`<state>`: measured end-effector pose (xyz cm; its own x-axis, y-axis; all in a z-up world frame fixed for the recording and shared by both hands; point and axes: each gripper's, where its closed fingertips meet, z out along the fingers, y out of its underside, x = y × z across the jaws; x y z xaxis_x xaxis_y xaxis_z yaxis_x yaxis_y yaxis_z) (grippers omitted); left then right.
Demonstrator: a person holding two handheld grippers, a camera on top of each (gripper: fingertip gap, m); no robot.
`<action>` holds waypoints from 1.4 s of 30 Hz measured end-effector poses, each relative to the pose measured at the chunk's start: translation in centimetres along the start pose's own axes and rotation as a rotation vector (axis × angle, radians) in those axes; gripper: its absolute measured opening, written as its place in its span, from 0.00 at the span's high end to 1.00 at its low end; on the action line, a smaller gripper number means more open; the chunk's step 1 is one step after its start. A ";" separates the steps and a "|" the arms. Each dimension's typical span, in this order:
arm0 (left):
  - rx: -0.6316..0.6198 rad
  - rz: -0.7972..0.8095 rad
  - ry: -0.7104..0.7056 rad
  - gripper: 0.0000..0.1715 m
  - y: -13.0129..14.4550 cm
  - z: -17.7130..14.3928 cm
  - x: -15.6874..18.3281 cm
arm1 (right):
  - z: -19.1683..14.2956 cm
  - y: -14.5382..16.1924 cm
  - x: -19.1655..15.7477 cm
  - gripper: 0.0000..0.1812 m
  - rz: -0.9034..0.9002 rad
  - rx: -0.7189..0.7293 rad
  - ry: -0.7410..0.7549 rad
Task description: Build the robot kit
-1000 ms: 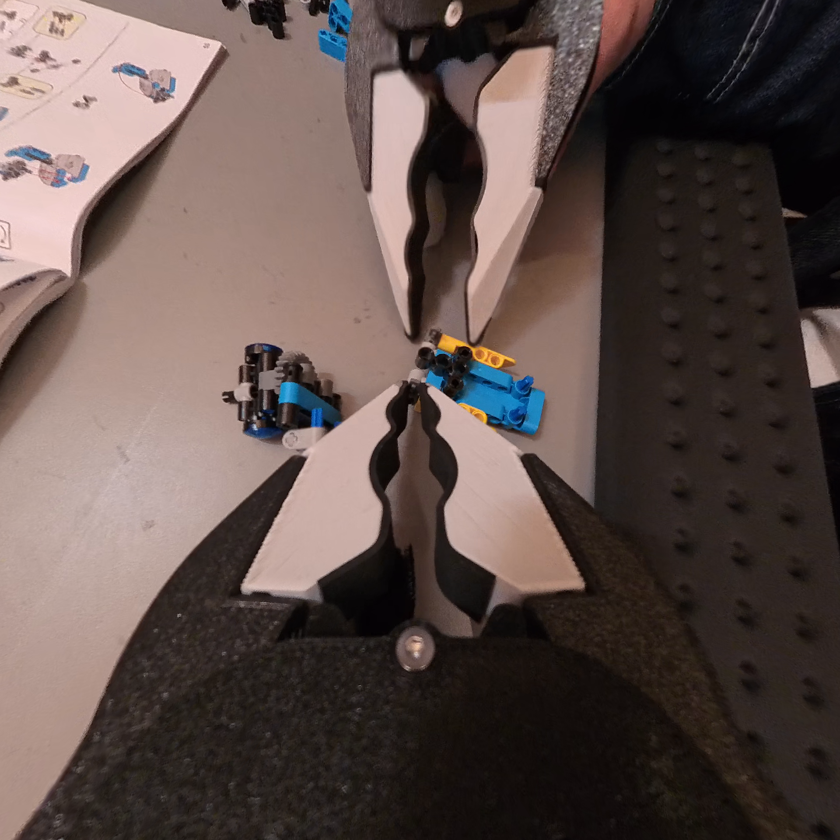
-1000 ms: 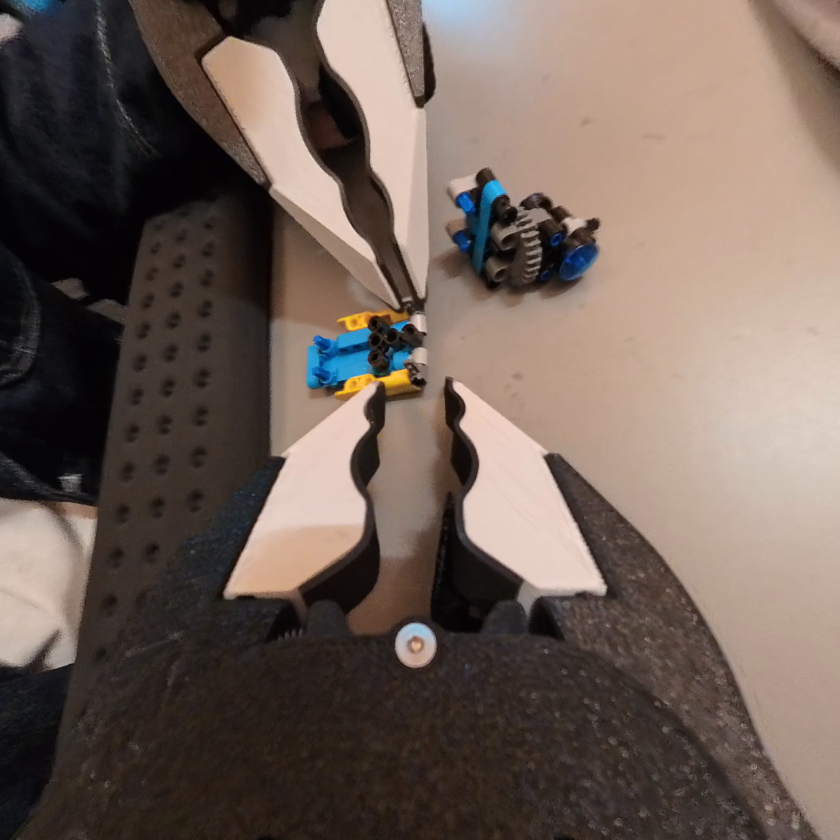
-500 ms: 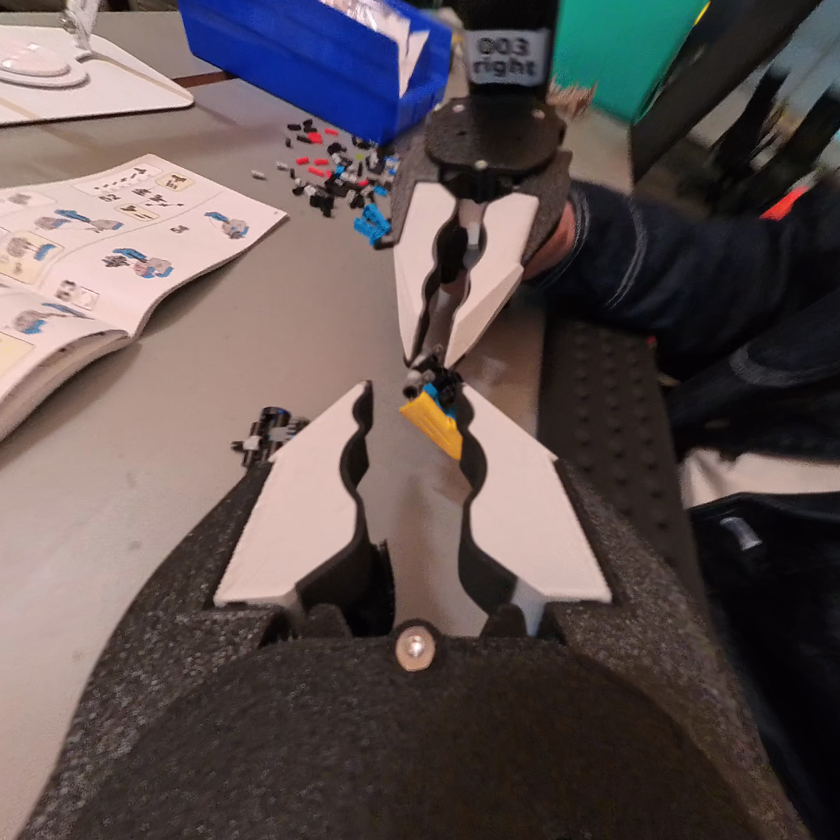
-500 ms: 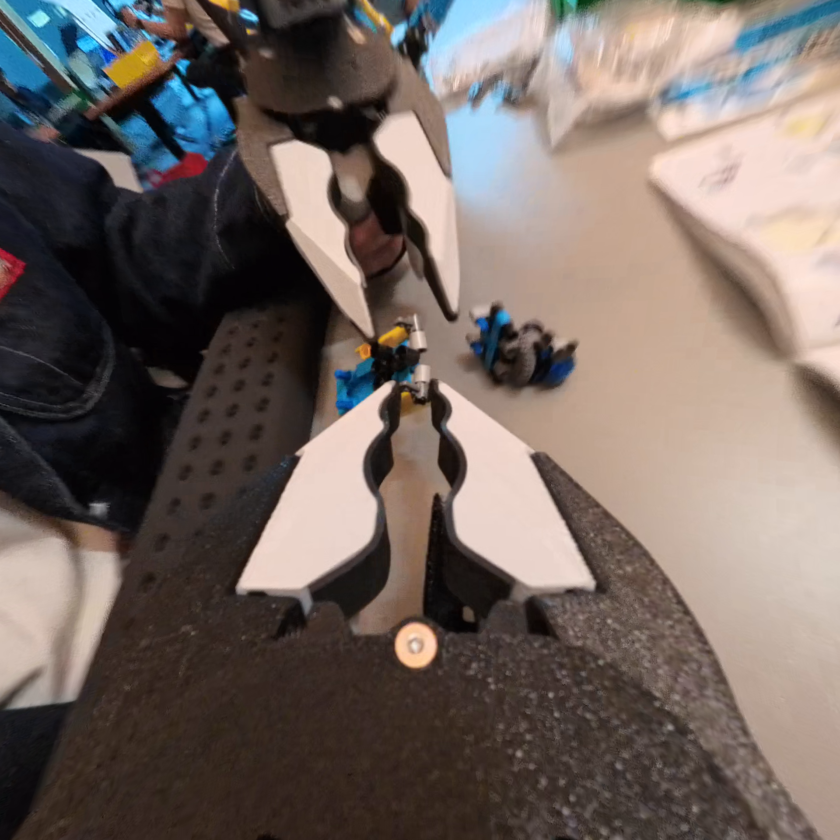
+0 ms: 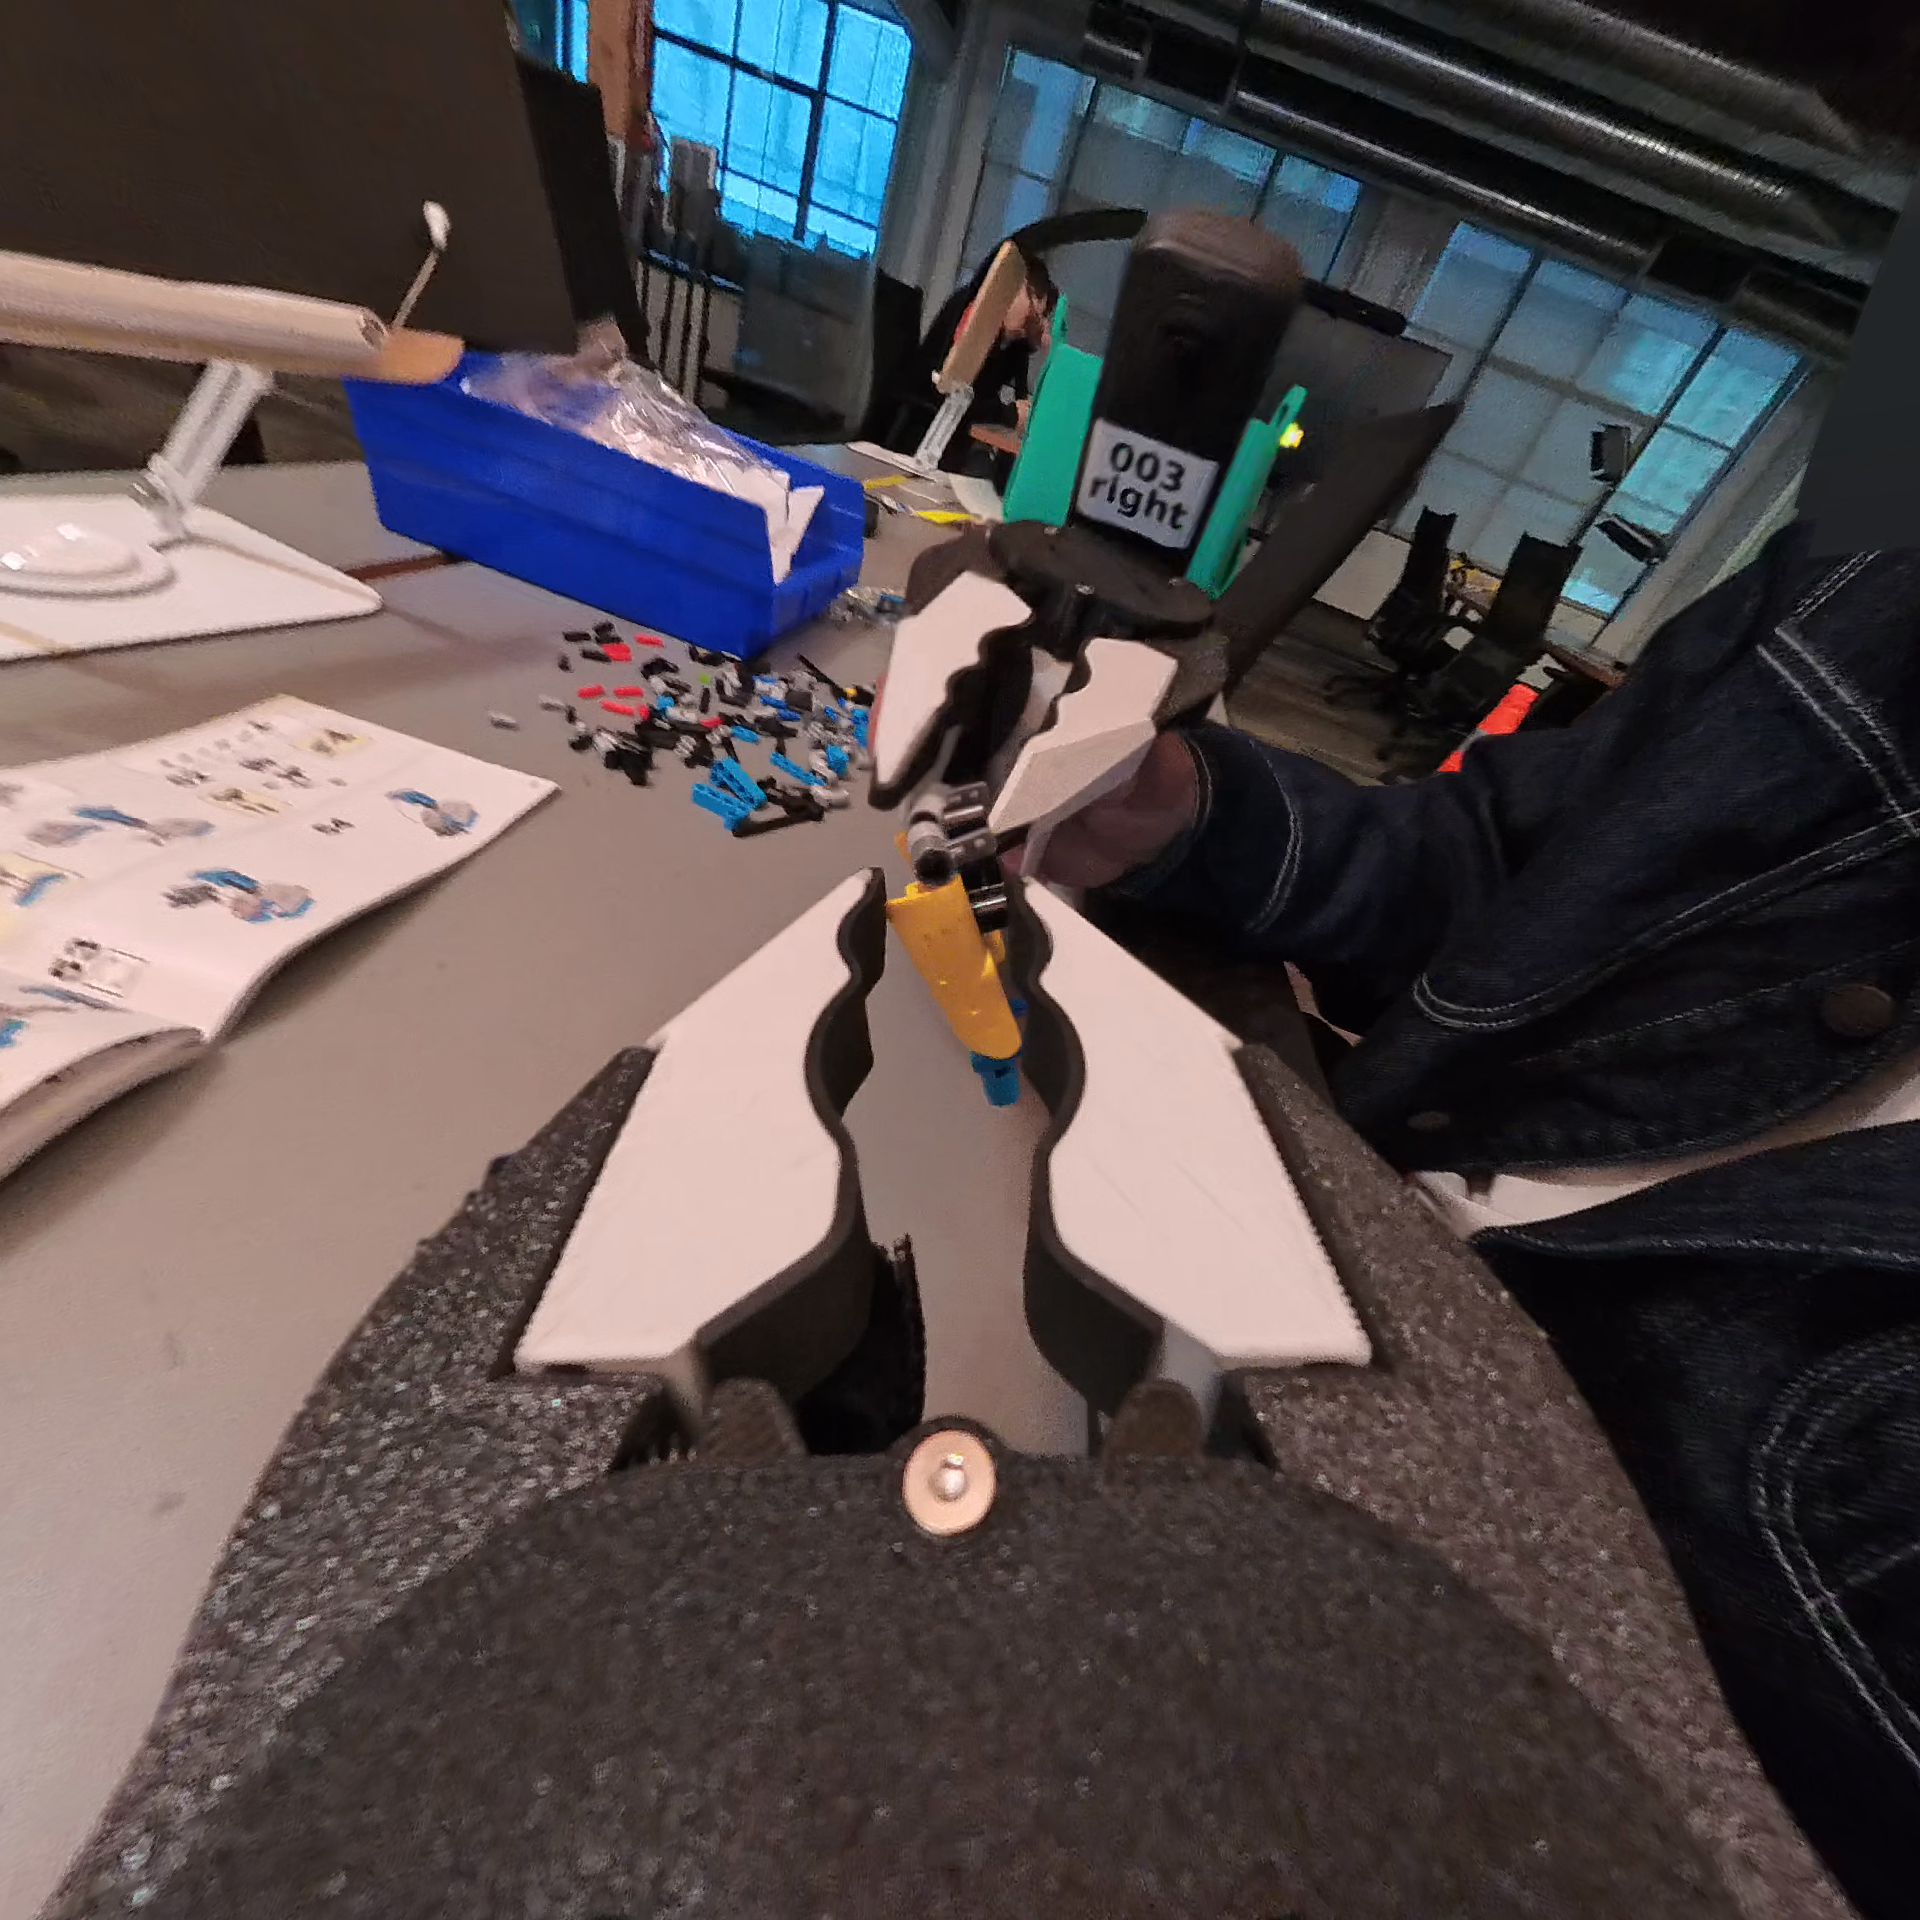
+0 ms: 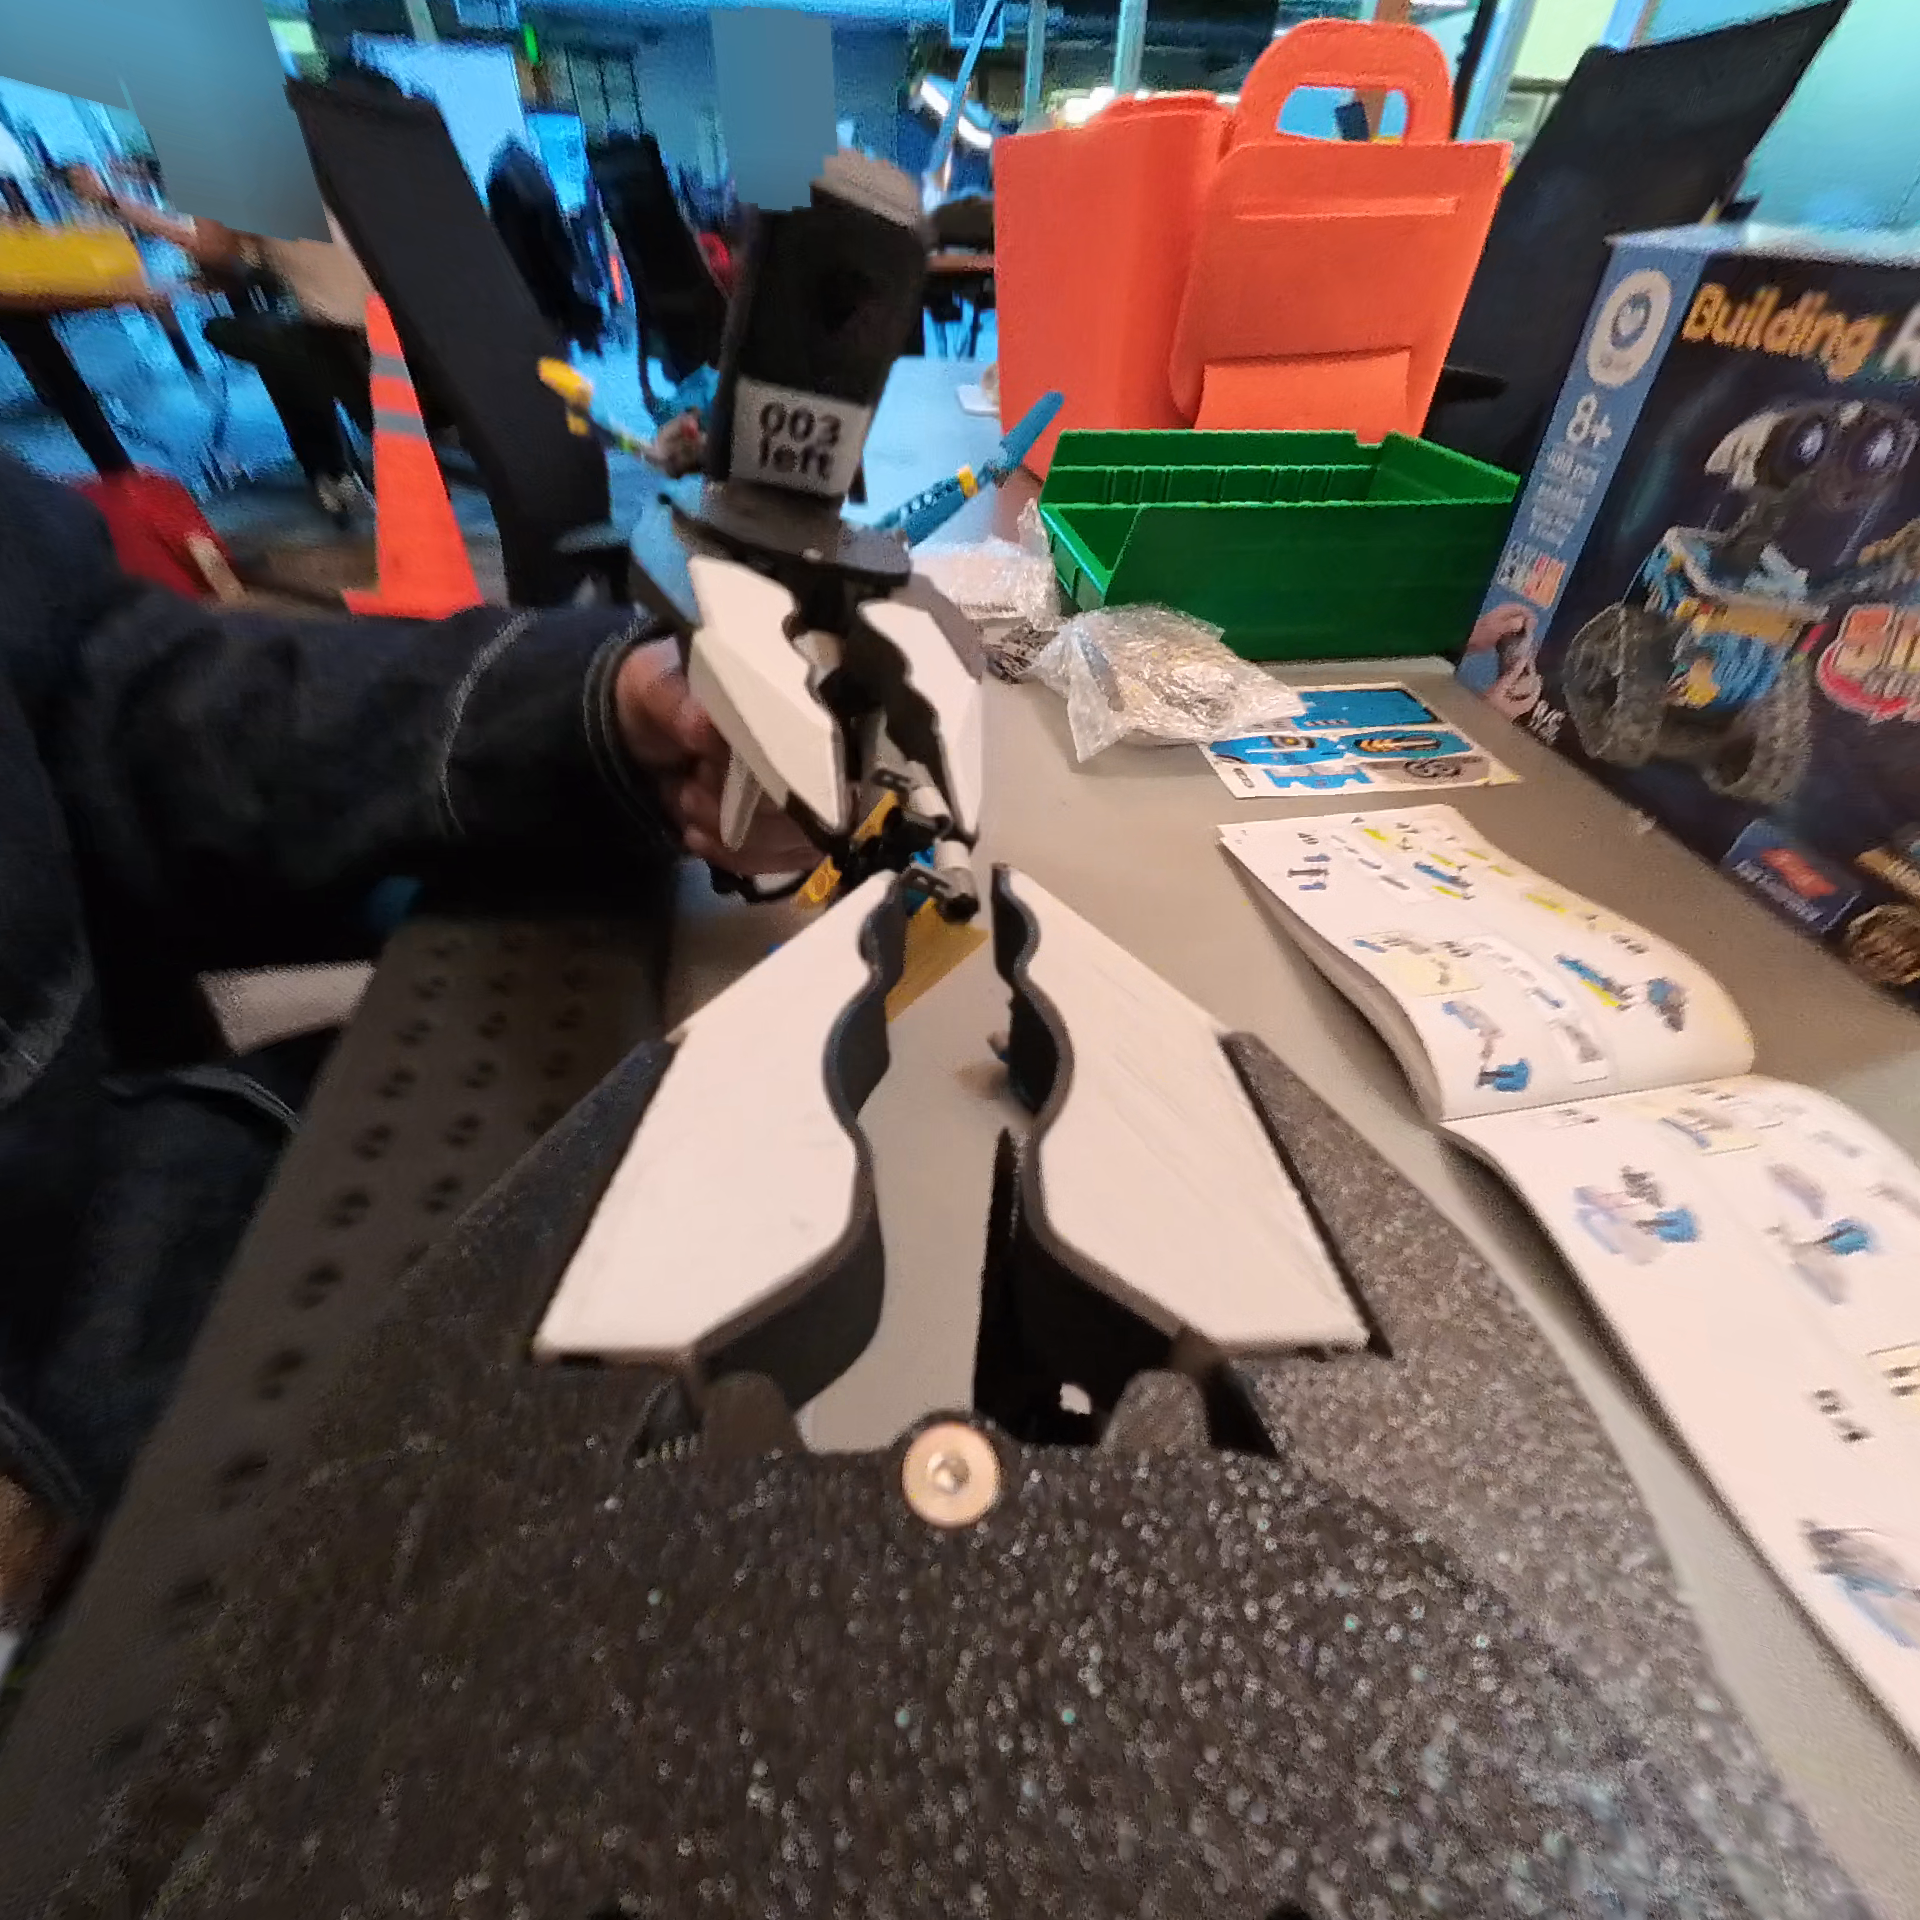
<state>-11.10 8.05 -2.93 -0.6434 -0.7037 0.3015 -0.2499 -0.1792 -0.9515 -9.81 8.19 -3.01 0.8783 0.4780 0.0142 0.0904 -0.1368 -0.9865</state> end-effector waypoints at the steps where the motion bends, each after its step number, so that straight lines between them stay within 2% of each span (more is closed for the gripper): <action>1: 0.016 0.016 -0.010 0.87 -0.3 0.0 0.0 | 0.0 -0.3 0.2 0.90 0.060 0.025 -0.009; 5: 0.060 0.045 -0.028 0.89 -1.1 0.0 0.2 | 0.0 -0.8 0.3 0.89 0.274 0.098 -0.084; 9: 0.079 0.021 0.000 0.89 -1.4 0.0 0.4 | -0.1 -1.5 -0.1 0.92 0.303 0.141 -0.137; 14: 0.114 0.004 0.109 0.89 -2.0 0.0 2.2 | -0.9 -2.6 -1.7 0.93 0.375 0.198 -0.311; 18: 0.099 -0.005 0.166 0.89 -1.6 0.1 3.1 | -1.4 -2.9 -2.6 0.93 0.457 0.215 -0.438; 22: 0.092 -0.008 0.179 0.89 -1.5 0.2 3.3 | -1.6 -2.9 -3.0 0.93 0.503 0.214 -0.495; 30: 0.059 -0.063 0.145 0.89 -0.9 0.2 2.0 | -0.9 -2.2 -2.1 0.93 0.311 0.156 -0.306; 32: 0.061 -0.067 0.190 0.90 -0.9 0.1 2.8 | -1.1 -2.5 -2.4 0.93 0.314 0.172 -0.332; 37: 0.085 -0.092 0.318 0.91 -1.5 -0.3 4.8 | -1.5 -3.4 -3.7 0.93 0.463 0.222 -0.510; 41: 0.075 -0.101 0.277 0.92 -1.3 -0.2 4.0 | -1.3 -3.3 -3.0 0.91 0.459 0.227 -0.446; 42: 0.073 -0.104 0.249 0.92 -1.3 -0.2 3.4 | -1.3 -3.2 -2.8 0.85 0.460 0.229 -0.434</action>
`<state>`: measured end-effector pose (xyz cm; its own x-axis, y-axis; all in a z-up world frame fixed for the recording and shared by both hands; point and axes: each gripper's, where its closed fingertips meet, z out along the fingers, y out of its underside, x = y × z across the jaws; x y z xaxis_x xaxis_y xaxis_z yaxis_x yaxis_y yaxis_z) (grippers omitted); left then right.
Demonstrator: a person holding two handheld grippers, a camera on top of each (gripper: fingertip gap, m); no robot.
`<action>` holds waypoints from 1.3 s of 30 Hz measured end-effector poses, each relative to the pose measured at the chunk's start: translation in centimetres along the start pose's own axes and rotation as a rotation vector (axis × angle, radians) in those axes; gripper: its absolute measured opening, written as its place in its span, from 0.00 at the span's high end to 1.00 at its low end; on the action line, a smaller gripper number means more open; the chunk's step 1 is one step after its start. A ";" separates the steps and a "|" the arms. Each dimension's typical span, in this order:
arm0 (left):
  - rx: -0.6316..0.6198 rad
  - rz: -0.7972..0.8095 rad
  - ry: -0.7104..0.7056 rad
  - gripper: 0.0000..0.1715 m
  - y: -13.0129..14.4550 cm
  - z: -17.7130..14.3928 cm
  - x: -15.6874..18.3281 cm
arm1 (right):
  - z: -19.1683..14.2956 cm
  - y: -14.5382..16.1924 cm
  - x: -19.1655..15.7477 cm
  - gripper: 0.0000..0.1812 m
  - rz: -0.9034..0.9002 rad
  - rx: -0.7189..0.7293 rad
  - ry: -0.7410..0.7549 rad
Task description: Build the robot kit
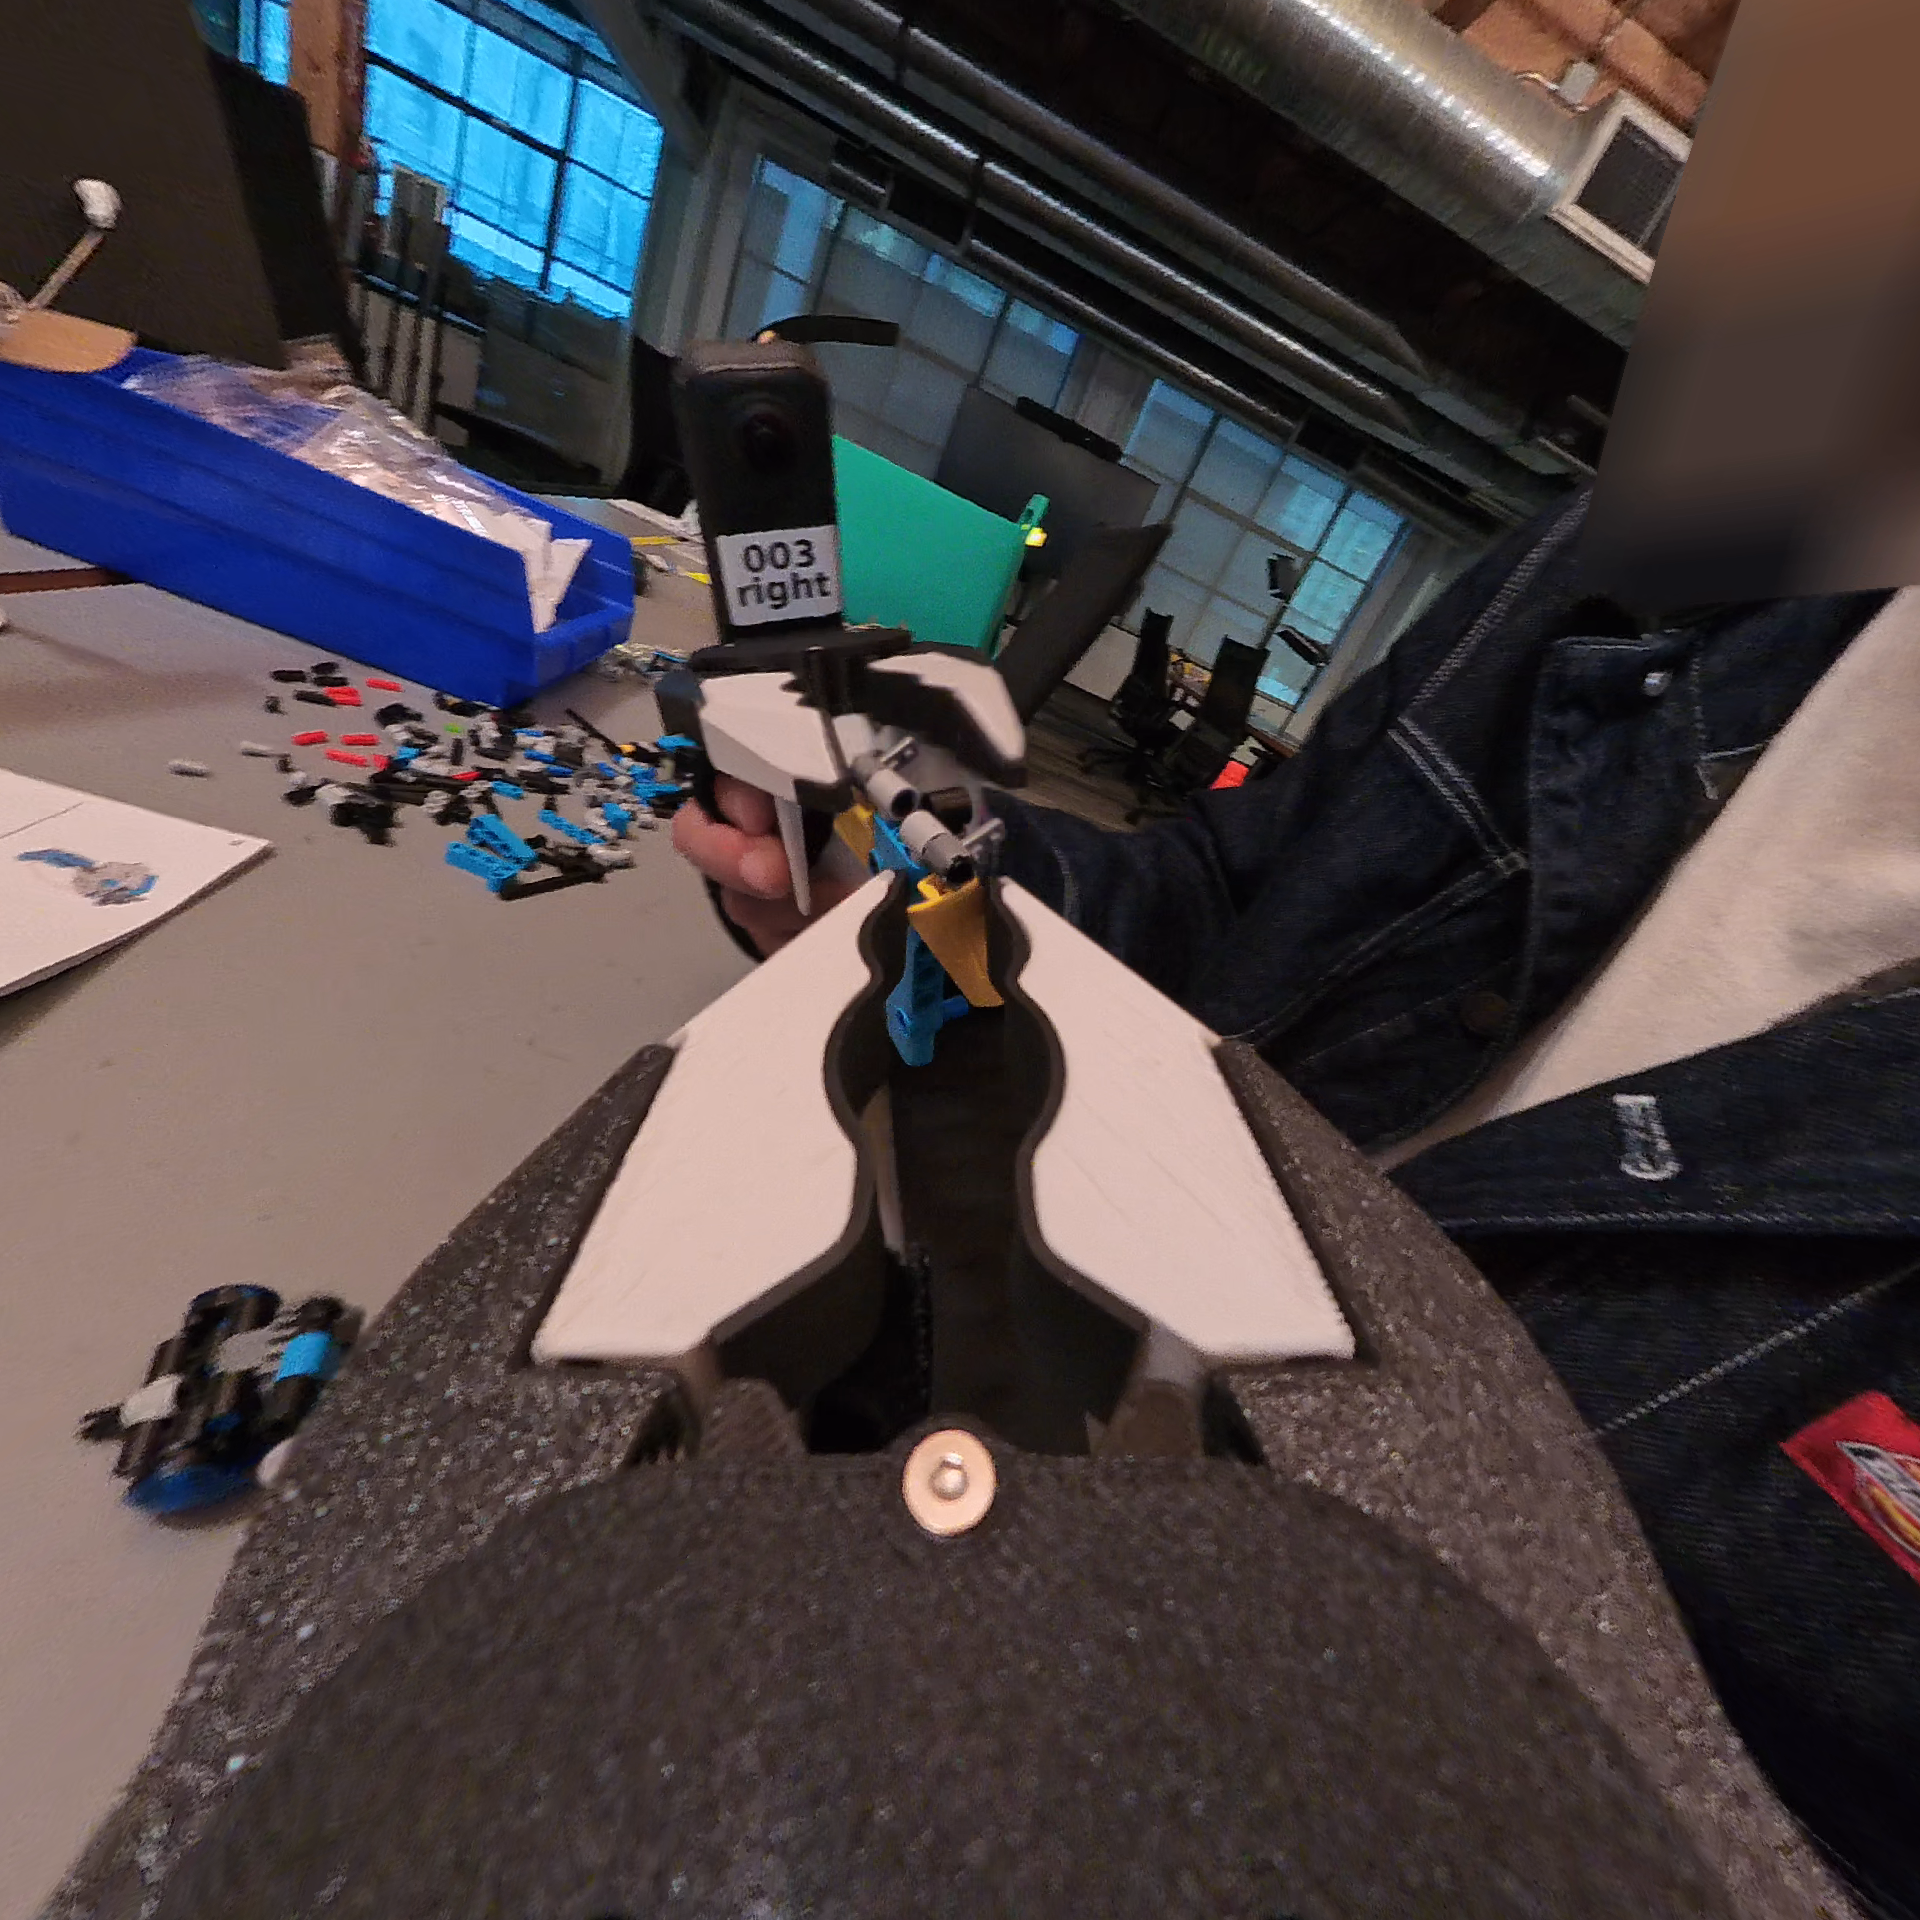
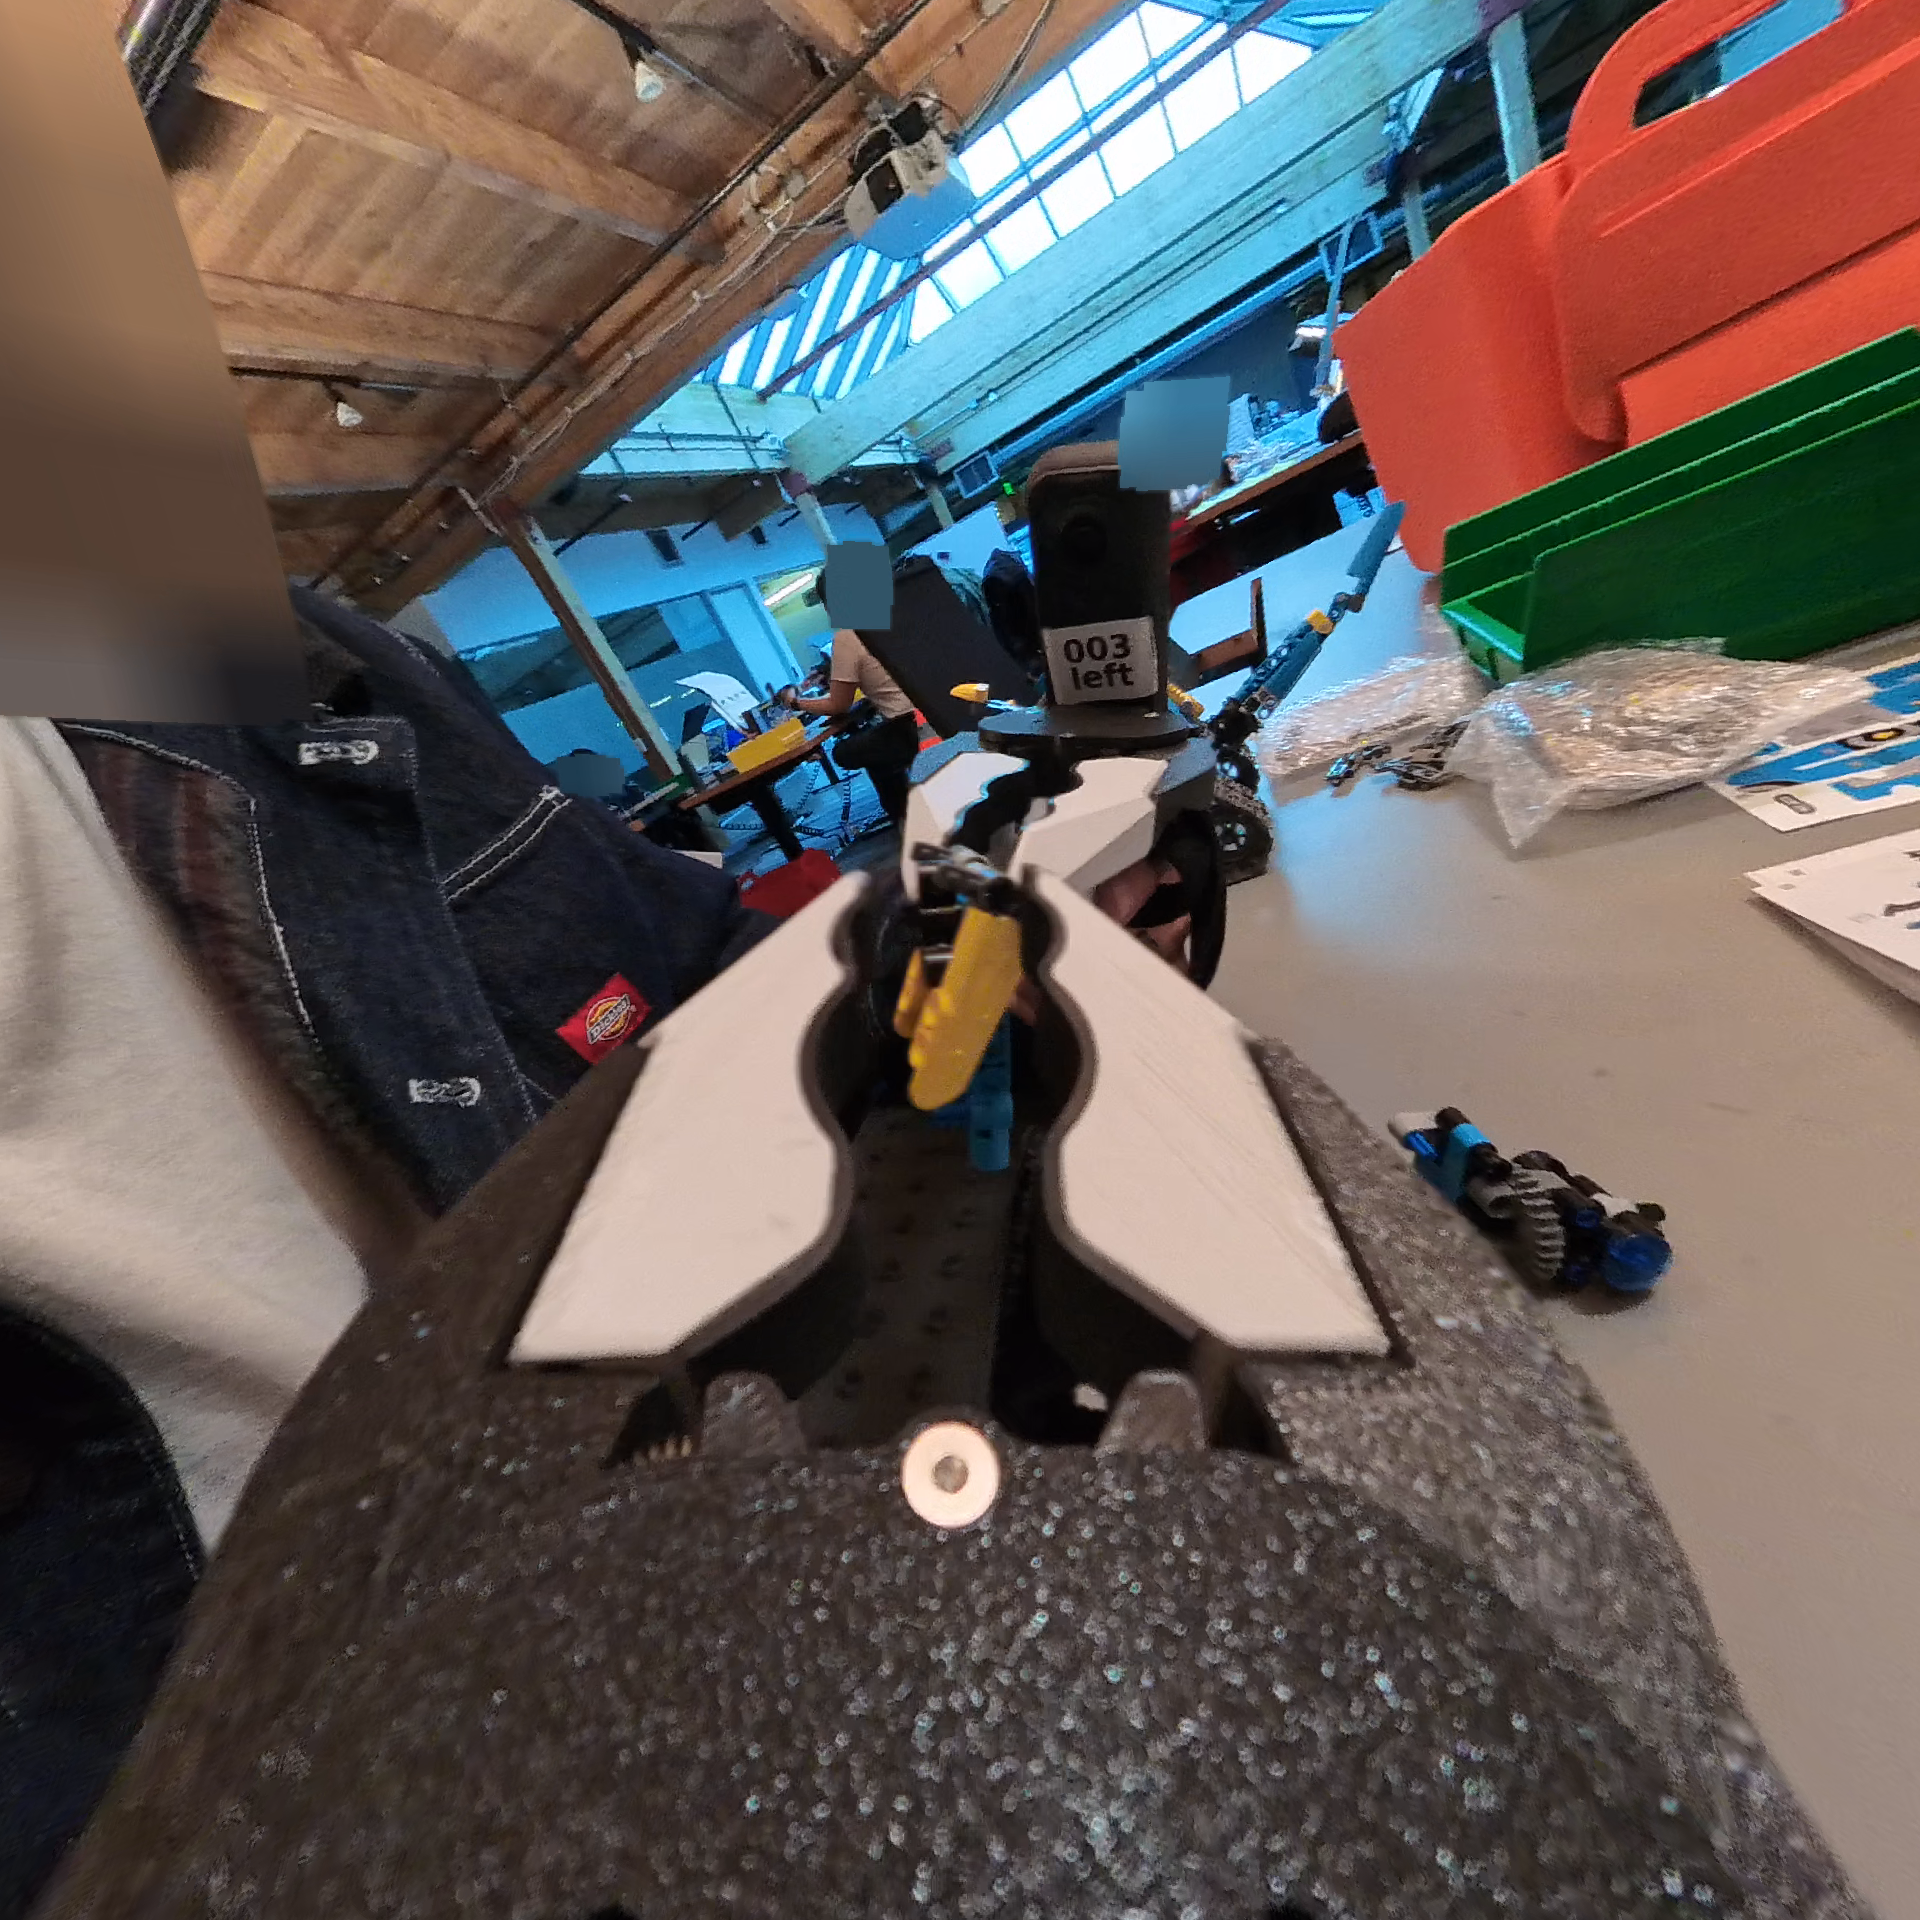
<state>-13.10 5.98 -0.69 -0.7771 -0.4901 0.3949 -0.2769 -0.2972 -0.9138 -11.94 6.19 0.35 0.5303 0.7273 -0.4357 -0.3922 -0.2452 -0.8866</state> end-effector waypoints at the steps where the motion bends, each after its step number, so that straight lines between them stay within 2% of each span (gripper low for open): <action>1: 0.001 -0.003 -0.024 0.92 0.0 -0.1 -0.5 | 0.0 0.1 0.2 0.80 0.017 -0.002 0.005; 4: 0.024 -0.024 -0.032 0.92 -0.4 -0.4 -0.8 | 0.0 1.5 1.5 0.76 0.015 -0.088 0.069; 8: 0.057 -0.020 -0.010 0.92 -1.0 -0.6 -0.4 | 0.7 3.0 2.3 0.77 0.031 -0.151 0.095; 9: 0.057 -0.028 -0.006 0.92 -0.9 -0.5 -0.4 | 0.9 3.1 2.1 0.79 0.039 -0.152 0.075; 10: 0.051 -0.029 -0.014 0.92 -0.8 -0.5 -0.5 | 1.0 2.8 1.6 0.88 0.022 -0.140 0.052; 11: 0.050 -0.024 -0.017 0.92 -0.8 -0.5 -0.6 | 0.9 2.5 1.4 0.91 -0.002 -0.128 0.051; 20: 0.027 0.004 0.096 0.93 -0.4 -0.2 1.5 | 1.1 3.0 -1.4 0.91 0.310 -0.136 -0.219; 23: 0.037 -0.034 0.066 0.93 -0.5 -0.3 0.7 | 1.0 2.9 -0.5 0.91 0.249 -0.135 -0.147; 26: 0.017 -0.088 -0.015 0.84 0.0 -0.2 -1.2 | 0.4 2.7 1.8 0.91 0.186 -0.123 0.016; 30: -0.033 -0.104 -0.086 0.83 1.1 0.0 -2.6 | -0.2 2.3 3.2 0.91 0.123 -0.118 0.126; 33: -0.126 -0.088 -0.135 0.82 2.9 0.8 -3.3 | 0.0 2.2 3.1 0.91 0.131 -0.105 0.116; 35: -0.166 -0.090 -0.149 0.87 3.7 1.2 -3.5 | -0.1 2.1 3.7 0.91 0.119 -0.098 0.156; 39: -0.123 -0.102 -0.143 0.91 3.0 1.0 -3.7 | -0.1 1.5 3.4 0.88 0.106 -0.061 0.139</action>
